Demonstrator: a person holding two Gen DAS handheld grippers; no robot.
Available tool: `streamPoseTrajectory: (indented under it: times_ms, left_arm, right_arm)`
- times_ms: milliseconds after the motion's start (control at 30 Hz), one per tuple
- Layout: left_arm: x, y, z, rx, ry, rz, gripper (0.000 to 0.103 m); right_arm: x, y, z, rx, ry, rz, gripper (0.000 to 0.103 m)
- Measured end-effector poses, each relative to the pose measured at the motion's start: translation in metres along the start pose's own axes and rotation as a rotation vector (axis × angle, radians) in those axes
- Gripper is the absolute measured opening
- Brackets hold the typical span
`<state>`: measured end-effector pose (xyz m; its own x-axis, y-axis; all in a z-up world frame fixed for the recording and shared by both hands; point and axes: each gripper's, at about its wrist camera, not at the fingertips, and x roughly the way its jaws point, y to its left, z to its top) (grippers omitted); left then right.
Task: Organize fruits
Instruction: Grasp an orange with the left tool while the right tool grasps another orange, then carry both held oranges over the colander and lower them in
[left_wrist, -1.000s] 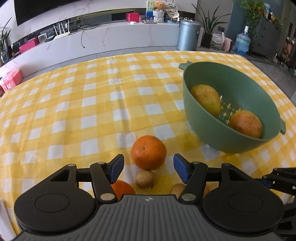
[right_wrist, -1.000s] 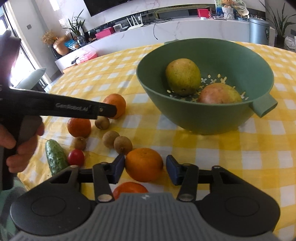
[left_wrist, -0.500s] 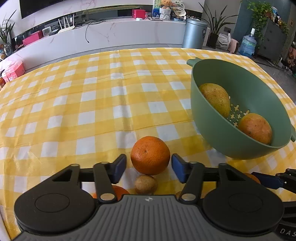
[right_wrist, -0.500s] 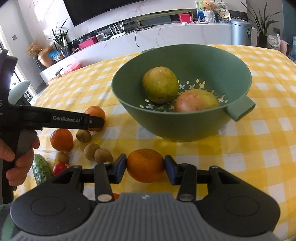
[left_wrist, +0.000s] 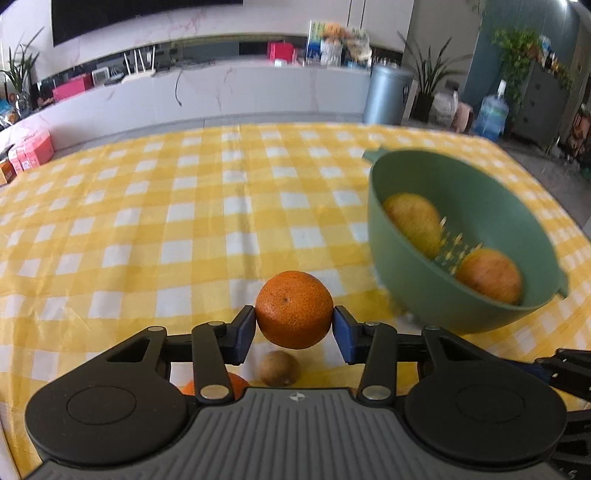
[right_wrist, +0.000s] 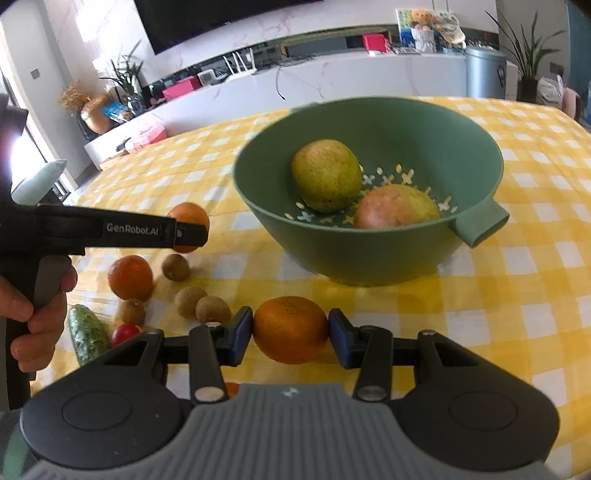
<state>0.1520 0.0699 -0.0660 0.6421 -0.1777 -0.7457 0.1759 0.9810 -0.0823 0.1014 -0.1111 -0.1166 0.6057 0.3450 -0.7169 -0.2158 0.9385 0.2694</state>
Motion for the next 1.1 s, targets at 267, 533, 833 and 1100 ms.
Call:
streamPoseTrajectory:
  times_ms: [267,533,833,1100]
  left_arm:
    - [-0.034,-0.018,-0.001,0.001,-0.059,-0.026,0.051]
    - [-0.059,-0.048,0.012,0.034,-0.073,-0.099,0.051]
    - [-0.059,-0.080,0.030,0.110,-0.048,-0.160,0.051]
    - [-0.029,-0.100,0.051,0.152,0.039,-0.188,0.051]
  right_arm:
    - [-0.028,0.006,-0.001,-0.044,-0.077,0.035,0.042]
    - [-0.072,0.003,0.006,-0.075,-0.185,0.030,0.042]
    - [-0.094,-0.016,0.034,-0.199,-0.235,-0.090,0.042]
    - [-0.078,-0.047,0.066,-0.242,-0.177,-0.150,0.042]
